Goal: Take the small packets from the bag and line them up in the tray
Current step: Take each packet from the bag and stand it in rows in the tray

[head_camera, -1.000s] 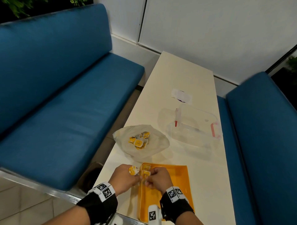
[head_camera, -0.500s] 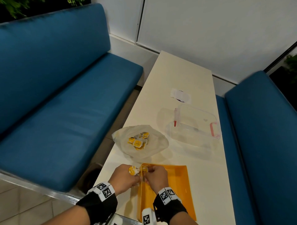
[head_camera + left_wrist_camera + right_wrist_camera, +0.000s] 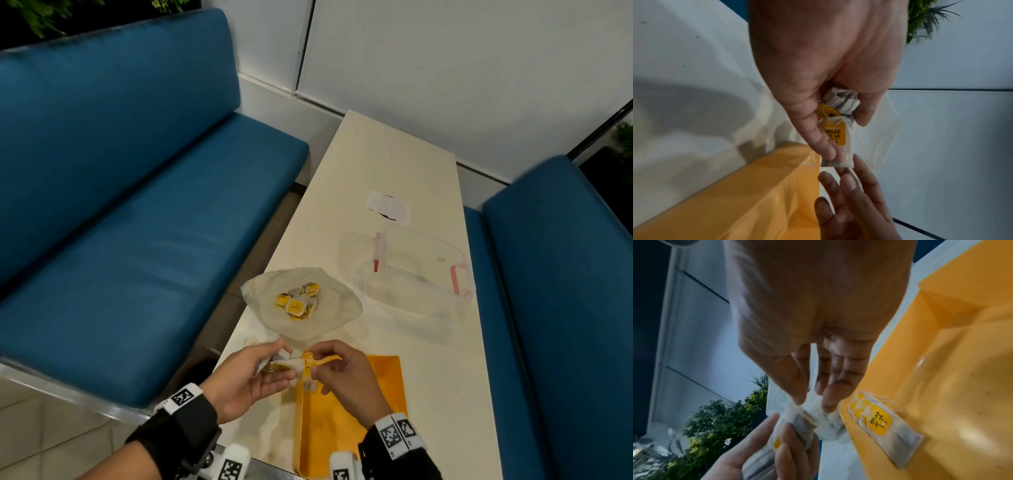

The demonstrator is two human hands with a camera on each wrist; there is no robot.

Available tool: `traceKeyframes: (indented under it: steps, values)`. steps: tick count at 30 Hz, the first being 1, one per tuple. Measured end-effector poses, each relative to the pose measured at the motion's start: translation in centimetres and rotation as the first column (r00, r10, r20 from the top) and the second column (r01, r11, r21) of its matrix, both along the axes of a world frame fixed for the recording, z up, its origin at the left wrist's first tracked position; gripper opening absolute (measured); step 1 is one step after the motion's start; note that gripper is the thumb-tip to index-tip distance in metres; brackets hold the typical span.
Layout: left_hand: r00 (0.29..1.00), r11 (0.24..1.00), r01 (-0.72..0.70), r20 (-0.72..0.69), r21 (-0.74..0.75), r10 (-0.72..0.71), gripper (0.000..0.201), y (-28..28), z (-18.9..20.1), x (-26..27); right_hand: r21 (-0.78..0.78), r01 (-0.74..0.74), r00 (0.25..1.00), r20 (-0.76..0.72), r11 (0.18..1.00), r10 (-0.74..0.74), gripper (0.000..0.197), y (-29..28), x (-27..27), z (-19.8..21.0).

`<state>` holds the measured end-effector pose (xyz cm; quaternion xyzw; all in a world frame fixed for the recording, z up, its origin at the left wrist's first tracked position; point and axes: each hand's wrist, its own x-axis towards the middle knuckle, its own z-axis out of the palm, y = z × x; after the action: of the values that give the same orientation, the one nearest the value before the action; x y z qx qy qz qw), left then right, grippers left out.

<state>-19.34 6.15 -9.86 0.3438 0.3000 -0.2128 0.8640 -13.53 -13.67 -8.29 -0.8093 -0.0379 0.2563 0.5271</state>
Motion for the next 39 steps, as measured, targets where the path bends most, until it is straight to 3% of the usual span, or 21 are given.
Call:
traceKeyframes:
  steps: [3,16,23,29,35,39]
  values:
    - [1.0,0.999,-0.007,-0.006,-0.041,0.007,0.027,-0.4,0.1,0.1,0.055,-0.093,0.996,-0.005,0.994,0.094,0.032,0.4,-0.2,0.8]
    - [0.999,0.998,0.033,0.039,0.06,-0.035,0.037,-0.8,0.7,0.4,0.03,-0.004,0.998,-0.07,1.0,0.006,0.005,1.0,0.1,-0.2]
    - [0.985,0.991,-0.131,0.111,0.007,0.129,0.036,-0.1,0.1,0.3,0.203,0.19,0.965,-0.217,0.961,-0.145,0.011,0.3,0.0,-0.7]
    - [0.948,0.958,-0.287,0.146,-0.002,0.284,0.025,0.4,-0.1,0.3,0.204,0.202,0.965,-0.211,0.958,-0.158,0.009,0.0,0.3,-0.6]
    - [0.958,0.97,-0.241,0.166,0.018,0.235,0.027,1.0,-0.1,0.1,0.25,0.18,0.965,-0.231,0.951,-0.122,0.01,0.1,0.2,-0.3]
    - [0.978,0.994,-0.089,0.193,0.062,0.076,0.041,0.4,-0.3,-0.6,0.319,0.214,0.953,-0.276,0.923,-0.125,0.014,0.4,0.1,-0.2]
